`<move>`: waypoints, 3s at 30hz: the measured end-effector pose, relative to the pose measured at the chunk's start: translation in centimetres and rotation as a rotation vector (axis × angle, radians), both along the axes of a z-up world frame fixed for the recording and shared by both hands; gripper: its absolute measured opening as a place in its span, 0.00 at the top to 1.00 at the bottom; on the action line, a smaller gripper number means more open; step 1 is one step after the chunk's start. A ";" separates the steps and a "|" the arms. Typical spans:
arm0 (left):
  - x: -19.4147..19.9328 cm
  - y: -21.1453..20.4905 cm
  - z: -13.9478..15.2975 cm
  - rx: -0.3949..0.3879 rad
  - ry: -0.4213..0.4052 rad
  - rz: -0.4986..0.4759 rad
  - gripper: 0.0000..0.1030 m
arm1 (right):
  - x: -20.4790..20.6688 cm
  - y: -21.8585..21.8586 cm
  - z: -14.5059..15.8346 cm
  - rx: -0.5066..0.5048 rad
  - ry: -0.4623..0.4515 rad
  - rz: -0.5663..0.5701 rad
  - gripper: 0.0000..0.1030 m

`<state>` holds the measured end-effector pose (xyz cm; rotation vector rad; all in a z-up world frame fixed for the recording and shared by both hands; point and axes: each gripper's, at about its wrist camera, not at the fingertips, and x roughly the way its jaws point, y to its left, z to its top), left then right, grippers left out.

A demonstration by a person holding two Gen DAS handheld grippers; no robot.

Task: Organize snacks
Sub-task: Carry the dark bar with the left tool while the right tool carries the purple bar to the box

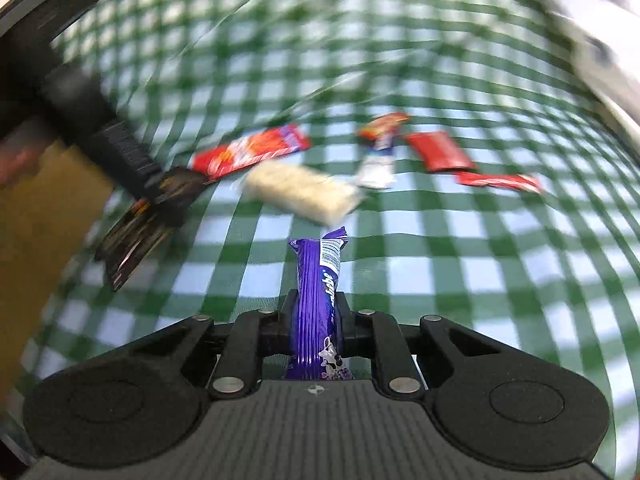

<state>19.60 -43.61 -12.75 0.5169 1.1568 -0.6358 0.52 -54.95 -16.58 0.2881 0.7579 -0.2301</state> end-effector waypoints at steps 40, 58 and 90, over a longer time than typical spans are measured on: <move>-22.9 41.2 12.5 -0.149 -0.212 0.418 0.58 | -12.0 35.2 20.2 0.111 -0.119 0.366 0.83; -23.1 41.7 12.3 -0.161 -0.200 0.427 0.58 | -12.2 36.0 20.5 0.075 -0.105 0.383 0.83; -8.9 39.0 9.6 -0.083 -0.160 0.493 0.58 | 0.1 32.5 17.3 0.089 -0.036 0.305 0.83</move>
